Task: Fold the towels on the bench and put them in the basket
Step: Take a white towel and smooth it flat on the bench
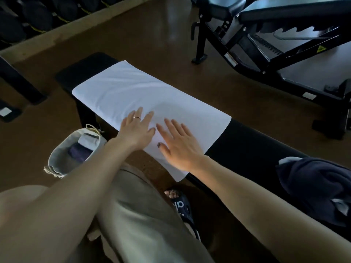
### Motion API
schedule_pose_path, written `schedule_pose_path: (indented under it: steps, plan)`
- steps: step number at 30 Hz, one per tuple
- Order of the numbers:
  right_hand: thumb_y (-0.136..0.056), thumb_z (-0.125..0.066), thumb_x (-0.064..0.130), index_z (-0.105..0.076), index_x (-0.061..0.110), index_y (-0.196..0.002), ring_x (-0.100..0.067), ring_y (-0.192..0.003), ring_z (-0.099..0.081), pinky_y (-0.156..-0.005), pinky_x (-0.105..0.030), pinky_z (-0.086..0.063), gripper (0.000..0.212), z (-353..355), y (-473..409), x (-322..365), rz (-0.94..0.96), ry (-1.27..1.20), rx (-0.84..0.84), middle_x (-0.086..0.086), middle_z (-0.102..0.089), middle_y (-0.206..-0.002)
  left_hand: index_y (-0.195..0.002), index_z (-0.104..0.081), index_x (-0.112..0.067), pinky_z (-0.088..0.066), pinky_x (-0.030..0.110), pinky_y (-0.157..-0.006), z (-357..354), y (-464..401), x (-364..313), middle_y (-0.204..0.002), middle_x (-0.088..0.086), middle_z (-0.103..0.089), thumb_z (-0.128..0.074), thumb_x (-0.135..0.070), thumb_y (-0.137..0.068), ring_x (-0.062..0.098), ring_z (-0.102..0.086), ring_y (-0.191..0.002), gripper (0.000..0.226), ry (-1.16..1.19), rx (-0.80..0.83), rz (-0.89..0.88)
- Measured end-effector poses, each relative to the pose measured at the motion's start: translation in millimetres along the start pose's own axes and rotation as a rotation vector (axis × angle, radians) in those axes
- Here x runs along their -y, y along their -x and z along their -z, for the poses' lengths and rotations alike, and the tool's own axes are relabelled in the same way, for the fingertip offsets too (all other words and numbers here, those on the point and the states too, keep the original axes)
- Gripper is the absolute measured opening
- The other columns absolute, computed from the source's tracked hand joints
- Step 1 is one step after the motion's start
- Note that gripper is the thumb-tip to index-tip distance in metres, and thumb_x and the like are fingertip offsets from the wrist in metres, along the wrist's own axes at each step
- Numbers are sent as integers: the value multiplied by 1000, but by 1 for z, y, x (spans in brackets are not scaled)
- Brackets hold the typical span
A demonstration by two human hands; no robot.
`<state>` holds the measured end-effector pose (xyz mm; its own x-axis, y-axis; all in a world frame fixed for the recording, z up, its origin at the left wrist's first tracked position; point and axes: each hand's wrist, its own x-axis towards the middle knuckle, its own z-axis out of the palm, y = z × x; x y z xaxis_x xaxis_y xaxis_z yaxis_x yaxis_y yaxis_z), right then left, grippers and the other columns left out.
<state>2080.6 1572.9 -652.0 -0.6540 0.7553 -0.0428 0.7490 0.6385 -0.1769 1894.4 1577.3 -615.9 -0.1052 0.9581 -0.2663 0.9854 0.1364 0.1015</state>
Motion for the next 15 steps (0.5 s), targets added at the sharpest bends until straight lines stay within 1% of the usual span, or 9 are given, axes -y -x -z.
schedule_pose_path:
  steps: [3,5,8,11,13,15]
  plan:
    - [-105,-22,60,-7,23,-163,-35,-158,-4,-127,-51,-8,71,-11,3,8,14,67,23,-15,-2,-171,-163,-3,-36,-7,45,-127,-4,3,33,-171,6,8,-31,-52,-107,28,2,-158,65,-22,132,18]
    - [-104,-30,60,-8,21,-164,-36,-157,-5,-127,-52,-8,75,-13,13,7,12,94,27,-17,-2,-170,-163,-3,-38,-6,42,-127,-9,6,47,-171,2,10,-31,-54,-107,24,4,-158,65,-9,169,-7]
    - [-99,-54,46,-7,18,-164,-37,-157,-5,-127,-52,-9,86,-17,39,8,44,130,18,-18,-2,-170,-163,-3,-39,-5,41,-128,-12,7,51,-171,0,10,-31,-55,-106,22,6,-158,64,23,143,-28]
    - [-90,-70,31,-8,14,-164,-38,-157,-7,-127,-52,-10,98,-17,59,9,52,147,19,-19,-5,-170,-163,-5,-39,-6,43,-128,-14,7,52,-172,0,8,-30,-56,-106,22,5,-158,64,24,122,-37]
    - [-89,-72,31,-2,16,-165,-37,-157,-1,-128,-50,-6,105,-12,62,11,36,164,82,-19,1,-170,-163,-7,-38,-8,43,-128,-14,6,56,-172,1,4,-31,-55,-106,23,2,-158,63,25,113,-56]
    - [-94,-63,46,5,22,-164,-35,-157,3,-128,-49,-2,101,-4,53,15,14,152,99,-16,6,-171,-163,-13,-36,-11,44,-127,-11,5,58,-172,3,-3,-33,-51,-107,25,-6,-157,62,37,73,-71]
